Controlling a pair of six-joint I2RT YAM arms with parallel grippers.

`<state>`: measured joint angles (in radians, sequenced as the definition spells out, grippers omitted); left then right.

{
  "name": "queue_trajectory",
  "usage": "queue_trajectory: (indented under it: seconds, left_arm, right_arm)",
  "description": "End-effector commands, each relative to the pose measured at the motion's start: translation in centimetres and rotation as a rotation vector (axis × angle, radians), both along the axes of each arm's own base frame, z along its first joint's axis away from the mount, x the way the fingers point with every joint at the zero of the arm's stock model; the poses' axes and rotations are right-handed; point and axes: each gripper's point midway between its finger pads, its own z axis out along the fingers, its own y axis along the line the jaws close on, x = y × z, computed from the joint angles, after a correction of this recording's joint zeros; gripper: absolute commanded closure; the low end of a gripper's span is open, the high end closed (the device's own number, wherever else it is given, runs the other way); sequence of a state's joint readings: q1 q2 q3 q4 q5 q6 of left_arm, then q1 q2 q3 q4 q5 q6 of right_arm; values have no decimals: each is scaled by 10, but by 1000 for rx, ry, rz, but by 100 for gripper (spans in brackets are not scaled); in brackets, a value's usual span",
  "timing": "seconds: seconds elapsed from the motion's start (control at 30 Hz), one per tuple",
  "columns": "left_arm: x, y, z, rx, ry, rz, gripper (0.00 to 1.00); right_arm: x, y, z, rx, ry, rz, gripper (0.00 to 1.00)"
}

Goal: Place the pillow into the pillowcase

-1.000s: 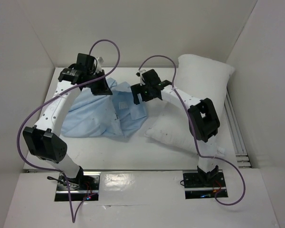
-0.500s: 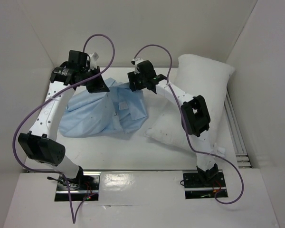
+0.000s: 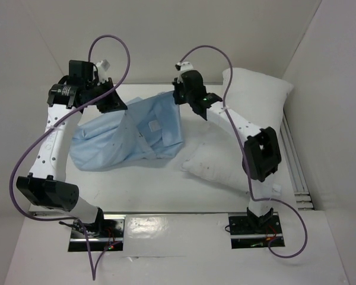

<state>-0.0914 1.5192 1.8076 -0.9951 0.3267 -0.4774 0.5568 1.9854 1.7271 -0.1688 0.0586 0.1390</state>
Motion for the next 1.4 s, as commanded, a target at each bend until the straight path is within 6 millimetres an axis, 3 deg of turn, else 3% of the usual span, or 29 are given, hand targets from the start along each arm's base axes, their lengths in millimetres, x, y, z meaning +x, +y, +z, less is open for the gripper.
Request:
queue_trajectory:
  seconds: [0.0,0.17,0.2,0.27,0.37,0.4,0.43,0.47,0.5,0.53,0.6,0.63,0.67,0.7,0.73,0.77,0.8,0.83,0.87,0.93,0.97,1.03,1.07,1.1,1.17,1.27,1.3,1.33,1.37]
  left_arm:
    - [-9,8,26,10,-80,1,100]
    - [-4,27,17,12,-70,56,100]
    - [1,28,19,-7,-88,59,100]
    - [9,25,11,-19,-68,46,100]
    - [23,9,9,-61,-74,-7,100]
    - [30,3,-2,-67,-45,-13,100]
    - [30,-10,-5,-74,-34,-49,100]
    - [33,-15,-12,-73,-15,-61,100]
    - [36,-20,-12,-80,-19,-77,100]
    - [38,-26,-17,-89,-2,-96,100]
    - [38,-32,-21,-88,9,-111,100]
    - [36,-37,-21,-88,10,-123,100]
    - [40,-38,-24,-88,11,-123,100]
    - [38,-42,-24,-88,12,-134,100]
    - [38,-44,-20,-96,2,-142,100]
    - [40,-44,-24,-95,13,-141,100]
    - [42,-44,-22,-96,2,-142,100]
    - [41,-48,-22,-96,2,-153,100]
    - [45,-49,-26,-96,4,-153,100]
    - [42,-54,-25,-102,5,-168,100]
    - [44,-54,-24,-103,-7,-169,100]
    - [45,-54,-20,-104,-16,-169,100]
    - [47,-55,-24,-103,-7,-169,100]
    - [47,-55,-24,-103,-7,-169,100]
    - [47,-56,-20,-110,-15,-176,100]
    - [44,-54,-15,-98,-29,-176,100]
    - [45,-52,-15,-91,-30,-169,100]
    - [41,-52,-11,-91,-35,-169,100]
    - [39,-50,-11,-85,-35,-162,100]
  right_arm:
    - [-4,-43,107,122,-192,-181,100]
    - [-22,-54,86,84,-125,-184,100]
    - [-18,-52,66,49,-91,-181,100]
    - [-8,-50,59,24,-69,-198,100]
    - [14,-39,28,6,-3,-206,100]
    - [19,-33,19,12,17,-199,100]
    - [26,-34,-18,-13,100,-223,100]
    - [39,-32,-2,19,90,-229,99]
    - [40,-26,-6,22,124,-214,91]
    - [38,-37,-25,-34,197,-236,69]
    - [36,-43,0,-31,161,-249,31]
    - [27,-50,39,1,94,-251,20]
    - [16,-62,28,-17,121,-261,7]
    - [6,-67,38,-9,109,-261,2]
    - [-12,-81,75,22,57,-253,0]
    - [-28,-89,62,0,89,-253,0]
    - [-38,-100,67,-11,83,-278,0]
    - [-58,-110,90,10,53,-277,0]
    - [-75,-121,71,-35,108,-288,0]
    - [-101,-139,75,-67,119,-305,0]
    - [-121,-151,50,-133,201,-313,0]
    - [-156,-172,28,-205,289,-349,0]
    - [-163,-178,31,-215,292,-357,0]
    - [-176,-184,13,-243,342,-364,0]
    - [-196,-190,-10,-262,405,-348,0]
    - [-207,-183,-39,-260,470,-300,0]
    - [-213,-181,-55,-262,500,-283,4]
    - [-213,-173,-64,-240,519,-251,21]
    - [-205,-165,-64,-199,509,-255,58]
